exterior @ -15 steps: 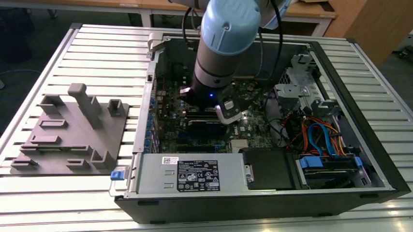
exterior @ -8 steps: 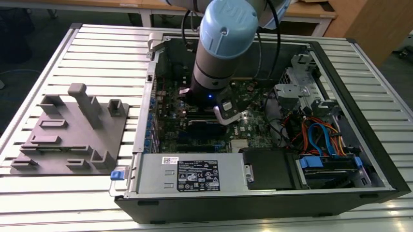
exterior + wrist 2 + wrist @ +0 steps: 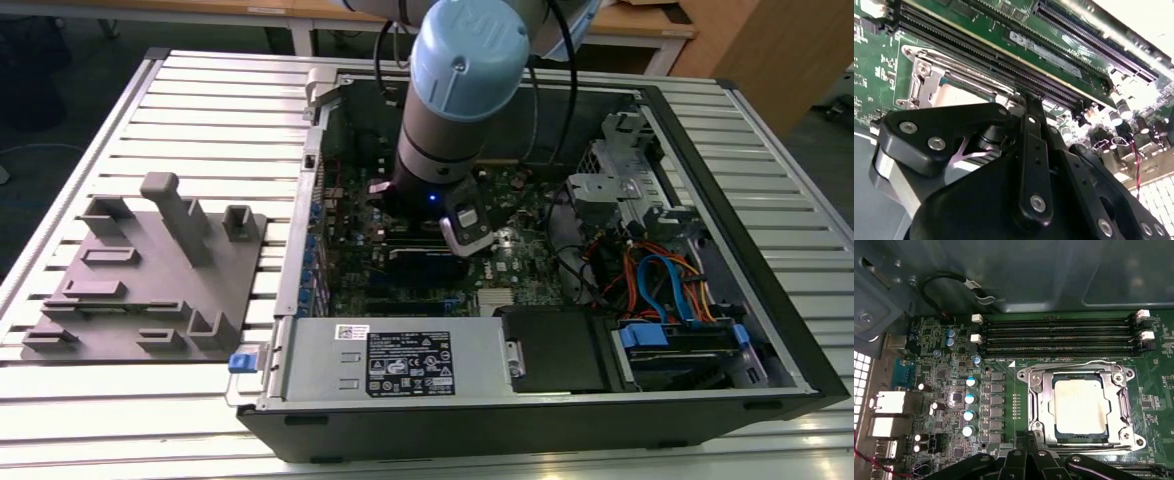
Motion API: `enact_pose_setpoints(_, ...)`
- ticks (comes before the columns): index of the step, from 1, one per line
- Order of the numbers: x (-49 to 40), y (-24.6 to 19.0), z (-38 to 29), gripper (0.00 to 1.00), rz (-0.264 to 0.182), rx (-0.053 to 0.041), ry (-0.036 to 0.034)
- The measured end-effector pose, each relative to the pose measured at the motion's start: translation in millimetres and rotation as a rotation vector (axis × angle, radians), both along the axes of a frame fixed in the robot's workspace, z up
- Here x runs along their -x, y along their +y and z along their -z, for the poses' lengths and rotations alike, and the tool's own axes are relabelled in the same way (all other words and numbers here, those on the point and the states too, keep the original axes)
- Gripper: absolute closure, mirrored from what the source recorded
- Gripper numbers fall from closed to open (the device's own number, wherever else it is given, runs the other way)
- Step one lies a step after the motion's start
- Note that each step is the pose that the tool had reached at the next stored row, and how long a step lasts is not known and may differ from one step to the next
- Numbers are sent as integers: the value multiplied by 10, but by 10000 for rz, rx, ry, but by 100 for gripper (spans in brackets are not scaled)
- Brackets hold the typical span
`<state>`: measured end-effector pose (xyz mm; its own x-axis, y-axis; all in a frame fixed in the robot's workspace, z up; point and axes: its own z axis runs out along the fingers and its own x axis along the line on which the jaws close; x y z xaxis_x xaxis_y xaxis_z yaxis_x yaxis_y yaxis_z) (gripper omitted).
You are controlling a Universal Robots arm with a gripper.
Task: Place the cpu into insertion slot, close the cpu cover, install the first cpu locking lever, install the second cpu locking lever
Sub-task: 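Install the second cpu locking lever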
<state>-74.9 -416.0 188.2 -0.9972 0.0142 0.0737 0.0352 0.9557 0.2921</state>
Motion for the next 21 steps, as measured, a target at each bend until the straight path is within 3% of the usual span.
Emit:
enact_pose_setpoints(9,11,5,-77,90,1,-1,0)
enact_pose_setpoints(17,17,6,-246,90,1,0,0)
enact_pose_setpoints(21,17,7,-258,90,2,-12,-1)
